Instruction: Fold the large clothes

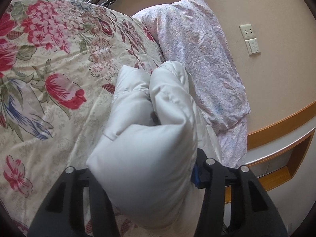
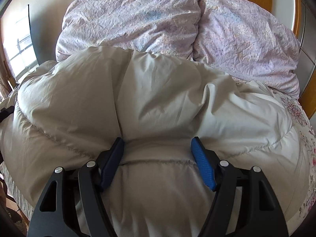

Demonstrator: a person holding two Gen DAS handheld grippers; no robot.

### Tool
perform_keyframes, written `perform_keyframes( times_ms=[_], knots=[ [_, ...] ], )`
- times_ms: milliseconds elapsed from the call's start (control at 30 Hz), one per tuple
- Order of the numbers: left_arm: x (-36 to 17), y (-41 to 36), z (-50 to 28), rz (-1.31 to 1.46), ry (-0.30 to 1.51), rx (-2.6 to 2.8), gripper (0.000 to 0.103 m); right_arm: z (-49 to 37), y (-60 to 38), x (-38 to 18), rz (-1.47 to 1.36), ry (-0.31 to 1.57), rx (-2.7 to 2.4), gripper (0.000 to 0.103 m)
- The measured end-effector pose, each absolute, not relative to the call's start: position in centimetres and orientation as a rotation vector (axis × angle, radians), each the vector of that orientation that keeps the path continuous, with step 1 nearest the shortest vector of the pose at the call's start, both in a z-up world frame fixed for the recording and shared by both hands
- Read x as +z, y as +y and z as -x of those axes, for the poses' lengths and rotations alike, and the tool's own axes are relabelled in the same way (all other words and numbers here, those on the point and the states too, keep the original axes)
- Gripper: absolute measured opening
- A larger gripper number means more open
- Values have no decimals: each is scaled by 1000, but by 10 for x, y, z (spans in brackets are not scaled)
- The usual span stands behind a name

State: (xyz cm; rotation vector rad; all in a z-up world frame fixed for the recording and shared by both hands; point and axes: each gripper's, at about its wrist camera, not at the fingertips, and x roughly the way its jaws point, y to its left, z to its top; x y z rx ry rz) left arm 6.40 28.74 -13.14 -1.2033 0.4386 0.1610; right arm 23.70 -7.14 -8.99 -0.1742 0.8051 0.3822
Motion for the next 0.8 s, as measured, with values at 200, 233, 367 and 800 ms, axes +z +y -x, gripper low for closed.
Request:
perform_keyframes(
  times_ms=[200,233,367,800],
  knots=[
    [-135,289,-63,1197,445,189,57,-231,-65,-95,189,767,372,74],
    [-135,289,-64,1198,443,187,57,-232,-61,-97,217,773,377,74],
    [-115,284,-69,1125,438,186,48,-240,-61,-103,226,801,408,77],
    [-1,198,-91,572,354,125,43,-241,-61,-109,230,791,393,77]
  ],
)
